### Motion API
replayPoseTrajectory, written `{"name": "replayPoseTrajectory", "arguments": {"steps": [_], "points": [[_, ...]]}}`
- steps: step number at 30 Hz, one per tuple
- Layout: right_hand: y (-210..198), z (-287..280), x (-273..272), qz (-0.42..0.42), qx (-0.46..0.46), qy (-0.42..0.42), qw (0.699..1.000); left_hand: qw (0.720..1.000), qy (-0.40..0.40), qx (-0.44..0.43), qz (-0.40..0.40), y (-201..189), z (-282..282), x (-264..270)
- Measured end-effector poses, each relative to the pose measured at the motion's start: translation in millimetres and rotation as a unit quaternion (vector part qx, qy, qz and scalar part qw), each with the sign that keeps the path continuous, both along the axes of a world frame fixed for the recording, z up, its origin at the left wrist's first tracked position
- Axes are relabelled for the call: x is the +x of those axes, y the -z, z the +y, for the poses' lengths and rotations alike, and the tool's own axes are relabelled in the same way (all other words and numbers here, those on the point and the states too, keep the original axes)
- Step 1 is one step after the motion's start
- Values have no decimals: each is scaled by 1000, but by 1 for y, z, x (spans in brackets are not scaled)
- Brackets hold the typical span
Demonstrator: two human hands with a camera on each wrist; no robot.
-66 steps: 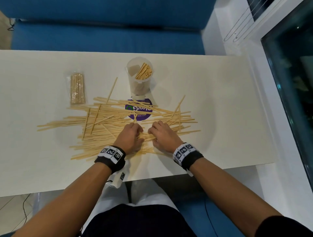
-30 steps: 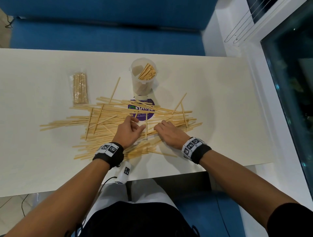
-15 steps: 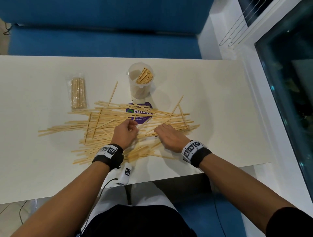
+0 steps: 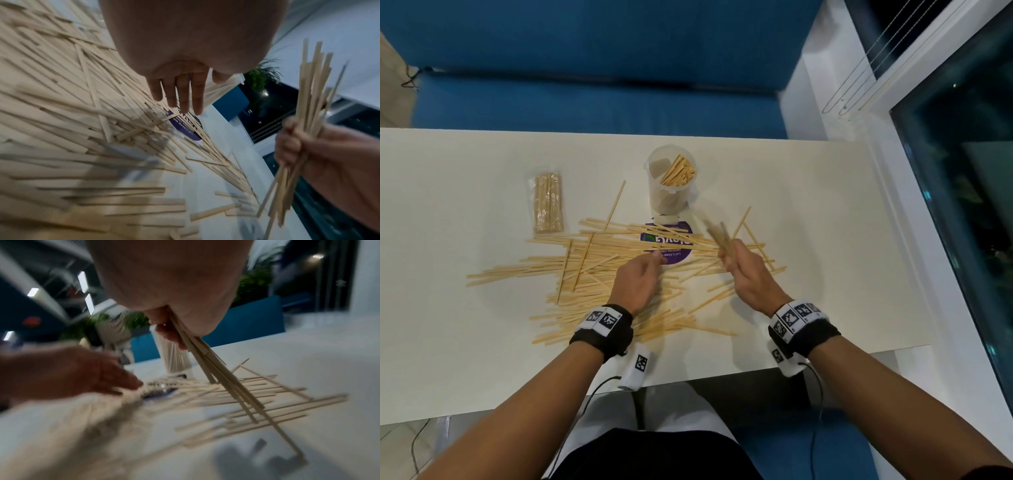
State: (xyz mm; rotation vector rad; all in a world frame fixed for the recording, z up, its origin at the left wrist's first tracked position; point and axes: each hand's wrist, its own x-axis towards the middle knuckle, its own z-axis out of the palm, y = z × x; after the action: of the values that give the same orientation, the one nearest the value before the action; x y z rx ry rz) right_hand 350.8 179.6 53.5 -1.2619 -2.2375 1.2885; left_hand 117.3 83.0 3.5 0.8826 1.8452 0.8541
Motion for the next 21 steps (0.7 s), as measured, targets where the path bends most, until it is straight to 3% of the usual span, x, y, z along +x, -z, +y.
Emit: {"name": "replayPoseTrajectory", "arguments": {"steps": [2,4,6,8,11,14,16,21], "points": [[-9,0,-12,69,-18,88,994,998,24,32,42,-3,1,4],[-20,1,-28,151,-59,153,975,998,28,48,33,-9,6,8],[-33,3,-41,224,-84,187,953,998,31,30,-41,-18,13,13],[-46,6,-56,284,-98,203,932,985,7,-16,-173,-28,24,17],[-64,9,-77,357,-114,211,903,917,-38,-89,-386,-43,36,17],[-75,7,-92,410,-119,213,879,851,-17,-134,-508,-48,42,11],[-75,-1,-100,421,-118,210,875,815,-11,-159,-556,-47,44,10],[-60,-24,-114,397,-107,224,884,783,-84,-147,-599,-49,46,8]]}}
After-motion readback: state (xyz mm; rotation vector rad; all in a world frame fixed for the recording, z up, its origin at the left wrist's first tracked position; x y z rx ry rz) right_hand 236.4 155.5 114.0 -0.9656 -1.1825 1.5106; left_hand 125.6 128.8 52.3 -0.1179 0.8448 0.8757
